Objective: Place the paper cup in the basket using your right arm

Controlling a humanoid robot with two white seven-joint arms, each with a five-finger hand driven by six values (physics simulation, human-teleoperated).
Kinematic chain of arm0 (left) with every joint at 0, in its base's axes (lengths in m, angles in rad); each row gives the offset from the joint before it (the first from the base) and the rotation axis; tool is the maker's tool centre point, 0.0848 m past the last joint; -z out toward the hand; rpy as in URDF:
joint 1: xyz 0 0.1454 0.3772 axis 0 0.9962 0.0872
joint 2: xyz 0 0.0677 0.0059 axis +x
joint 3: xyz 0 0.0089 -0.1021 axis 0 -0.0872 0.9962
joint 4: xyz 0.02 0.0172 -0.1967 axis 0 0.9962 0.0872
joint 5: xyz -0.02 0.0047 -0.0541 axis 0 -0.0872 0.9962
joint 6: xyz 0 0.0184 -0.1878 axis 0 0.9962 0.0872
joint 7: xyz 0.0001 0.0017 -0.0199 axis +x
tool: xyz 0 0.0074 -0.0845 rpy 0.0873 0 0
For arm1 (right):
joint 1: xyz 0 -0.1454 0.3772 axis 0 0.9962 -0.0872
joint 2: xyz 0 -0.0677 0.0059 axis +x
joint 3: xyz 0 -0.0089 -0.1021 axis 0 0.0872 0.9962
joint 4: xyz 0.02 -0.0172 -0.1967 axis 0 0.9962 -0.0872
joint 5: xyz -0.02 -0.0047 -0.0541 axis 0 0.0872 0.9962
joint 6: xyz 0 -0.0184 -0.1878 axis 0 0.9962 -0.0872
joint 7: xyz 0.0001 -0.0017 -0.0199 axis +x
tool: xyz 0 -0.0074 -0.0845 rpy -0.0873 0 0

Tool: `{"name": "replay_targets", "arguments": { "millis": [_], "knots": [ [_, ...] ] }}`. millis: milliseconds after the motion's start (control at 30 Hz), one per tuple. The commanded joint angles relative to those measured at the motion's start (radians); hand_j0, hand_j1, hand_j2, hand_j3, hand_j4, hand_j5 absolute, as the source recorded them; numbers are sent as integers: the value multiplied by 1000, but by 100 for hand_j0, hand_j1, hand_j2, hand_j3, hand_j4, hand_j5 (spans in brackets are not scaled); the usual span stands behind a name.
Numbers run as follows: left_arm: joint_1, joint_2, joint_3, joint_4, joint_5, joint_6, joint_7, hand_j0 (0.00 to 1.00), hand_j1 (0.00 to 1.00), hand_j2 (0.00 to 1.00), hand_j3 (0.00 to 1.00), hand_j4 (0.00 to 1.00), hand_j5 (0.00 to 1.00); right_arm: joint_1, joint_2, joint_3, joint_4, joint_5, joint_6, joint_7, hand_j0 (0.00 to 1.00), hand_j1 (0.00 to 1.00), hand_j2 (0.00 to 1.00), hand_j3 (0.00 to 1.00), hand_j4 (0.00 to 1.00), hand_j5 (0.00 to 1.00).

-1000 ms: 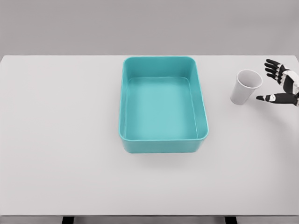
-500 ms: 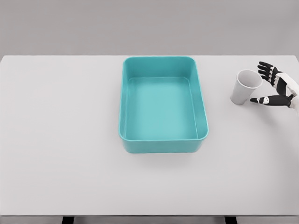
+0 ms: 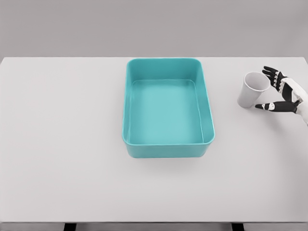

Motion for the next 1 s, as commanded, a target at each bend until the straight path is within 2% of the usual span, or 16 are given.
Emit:
{"name": "replay_targets", "arguments": {
  "millis": [0, 700, 800, 933, 967],
  "knots": [
    [0, 0, 0, 0, 0, 0, 0, 100, 100, 100, 100, 100, 100, 0, -1, 0, -5, -7, 1, 0, 100, 100, 100, 100, 100, 100],
    [0, 0, 0, 0, 0, 0, 0, 100, 100, 100, 100, 100, 100, -12, 33, 22, -2, -7, 4, 0, 100, 100, 100, 100, 100, 100],
    [0, 0, 0, 0, 0, 0, 0, 100, 100, 100, 100, 100, 100, -17, 45, 22, 0, -7, 4, 0, 91, 91, 91, 91, 91, 91],
    [0, 0, 0, 0, 0, 0, 0, 100, 100, 100, 100, 100, 100, -23, 64, 14, 1, -7, 2, 0, 71, 71, 71, 71, 71, 71],
    [0, 0, 0, 0, 0, 0, 0, 100, 100, 100, 100, 100, 100, -25, 67, 14, 4, -5, 2, 0, 69, 69, 69, 69, 69, 69]
  ]
}}
